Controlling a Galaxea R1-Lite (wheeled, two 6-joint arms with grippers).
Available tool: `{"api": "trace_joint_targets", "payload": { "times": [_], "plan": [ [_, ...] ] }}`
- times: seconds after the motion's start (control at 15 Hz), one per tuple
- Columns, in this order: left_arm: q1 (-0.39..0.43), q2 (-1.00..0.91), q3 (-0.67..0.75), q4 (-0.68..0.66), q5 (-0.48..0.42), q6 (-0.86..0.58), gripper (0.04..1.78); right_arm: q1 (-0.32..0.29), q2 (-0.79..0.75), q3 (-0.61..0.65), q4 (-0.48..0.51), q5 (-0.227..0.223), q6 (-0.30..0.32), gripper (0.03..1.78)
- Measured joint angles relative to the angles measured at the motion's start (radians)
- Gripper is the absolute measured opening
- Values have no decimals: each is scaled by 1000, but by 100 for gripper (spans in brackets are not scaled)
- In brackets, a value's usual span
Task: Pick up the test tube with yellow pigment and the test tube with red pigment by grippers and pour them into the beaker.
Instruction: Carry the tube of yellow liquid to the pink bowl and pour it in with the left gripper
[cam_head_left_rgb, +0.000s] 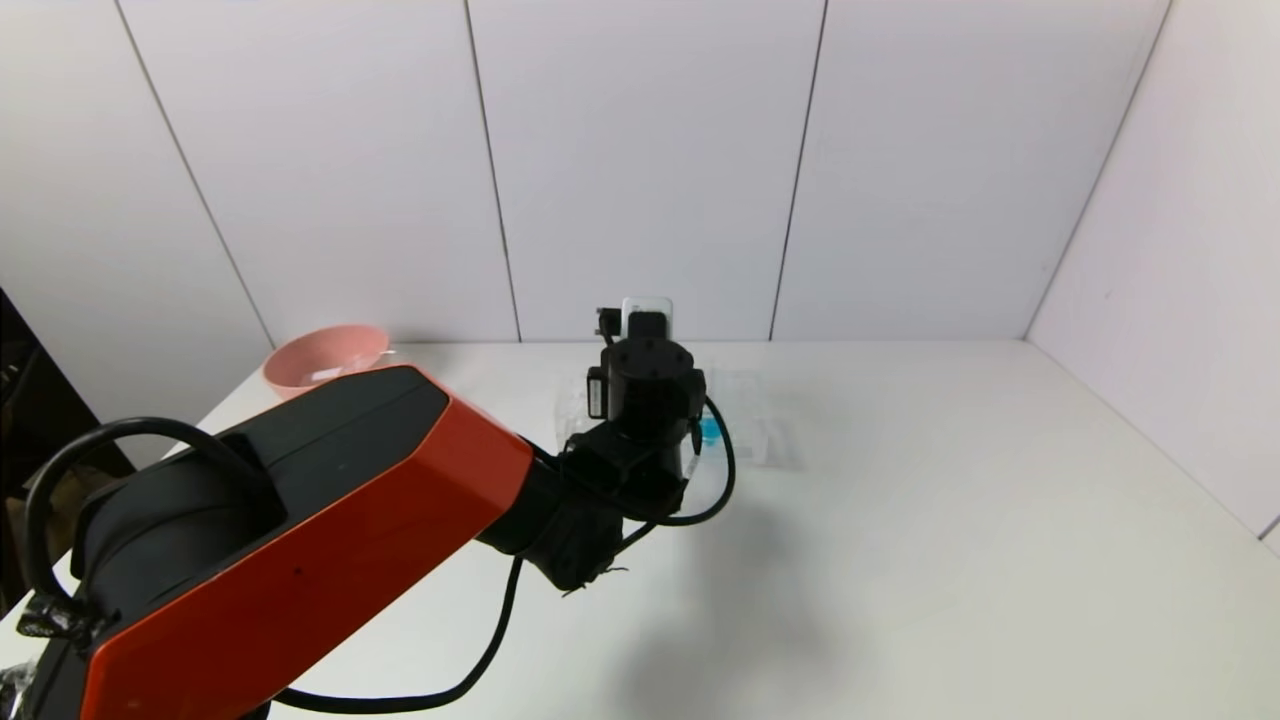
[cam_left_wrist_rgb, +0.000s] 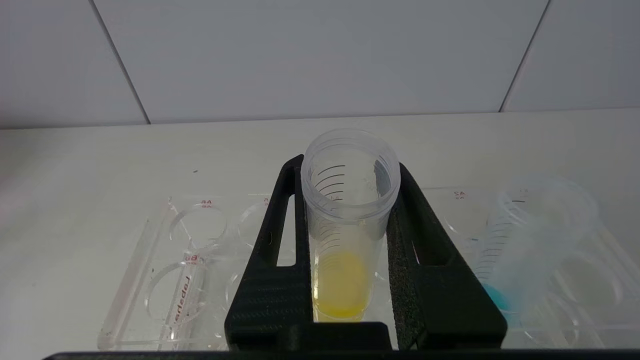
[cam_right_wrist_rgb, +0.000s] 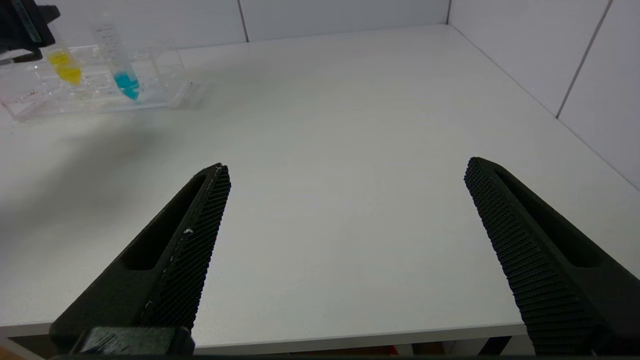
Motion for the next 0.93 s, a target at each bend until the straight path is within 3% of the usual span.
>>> {"api": "trace_joint_targets", "payload": {
  "times": [0.27, 0.67, 0.93],
  "plan": [
    [-7, -66, -45, 0, -3, 107, 44, 0, 0, 0, 0, 0, 0, 171],
    [-3, -162, -4, 31, -18, 111, 44, 0, 0, 0, 0, 0, 0, 171],
    [98, -353, 162, 151, -161, 98, 44, 0, 0, 0, 0, 0, 0, 171]
  ]
}}
